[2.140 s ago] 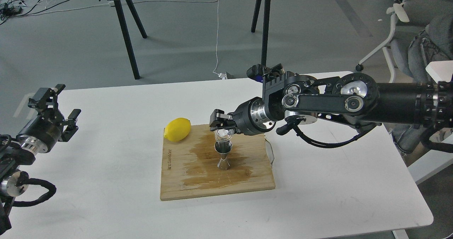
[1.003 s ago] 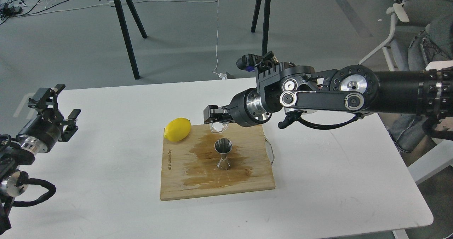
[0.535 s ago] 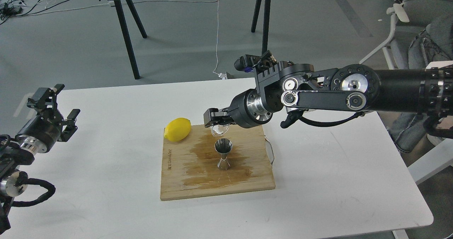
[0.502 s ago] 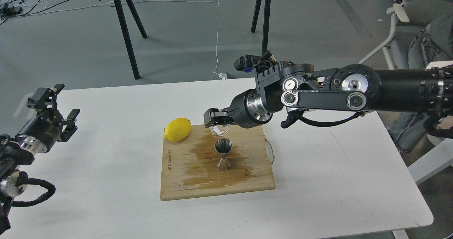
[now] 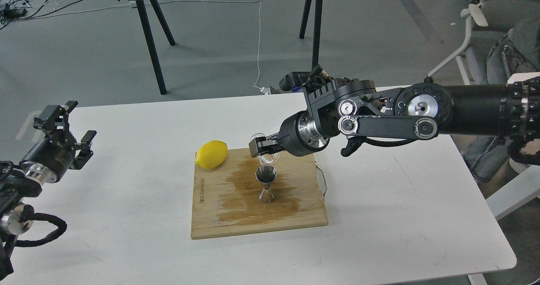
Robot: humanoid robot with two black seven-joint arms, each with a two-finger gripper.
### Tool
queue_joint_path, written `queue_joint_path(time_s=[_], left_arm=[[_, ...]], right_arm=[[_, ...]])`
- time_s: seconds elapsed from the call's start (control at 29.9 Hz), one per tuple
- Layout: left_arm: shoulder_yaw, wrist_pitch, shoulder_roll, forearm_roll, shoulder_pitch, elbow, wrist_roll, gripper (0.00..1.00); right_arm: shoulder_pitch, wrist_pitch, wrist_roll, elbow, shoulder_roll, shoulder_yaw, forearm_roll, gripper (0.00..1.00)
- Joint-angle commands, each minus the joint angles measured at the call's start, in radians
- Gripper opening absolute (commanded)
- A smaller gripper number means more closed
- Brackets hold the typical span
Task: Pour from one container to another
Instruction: 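Tilt the glass cup with the right gripper to pour into the jigger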
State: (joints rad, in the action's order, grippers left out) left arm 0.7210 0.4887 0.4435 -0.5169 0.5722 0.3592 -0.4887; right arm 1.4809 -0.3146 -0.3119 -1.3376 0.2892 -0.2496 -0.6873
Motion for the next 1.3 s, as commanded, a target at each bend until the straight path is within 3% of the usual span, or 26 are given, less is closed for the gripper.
queue_joint_path(time_s=[0.0,1.27], left_arm=[[0.000,0.000,-0.002,0.000,0.000,0.000,0.000,0.99],[0.002,0.000,0.000,0.002,0.000,-0.014,0.000,0.99]], right_arm=[[-0.002,0.006,0.010,0.000,-0.001,0.000,-0.017,0.17],[0.004,0.011,0.131,-0.002,0.001,-0.002,-0.126,0.17]])
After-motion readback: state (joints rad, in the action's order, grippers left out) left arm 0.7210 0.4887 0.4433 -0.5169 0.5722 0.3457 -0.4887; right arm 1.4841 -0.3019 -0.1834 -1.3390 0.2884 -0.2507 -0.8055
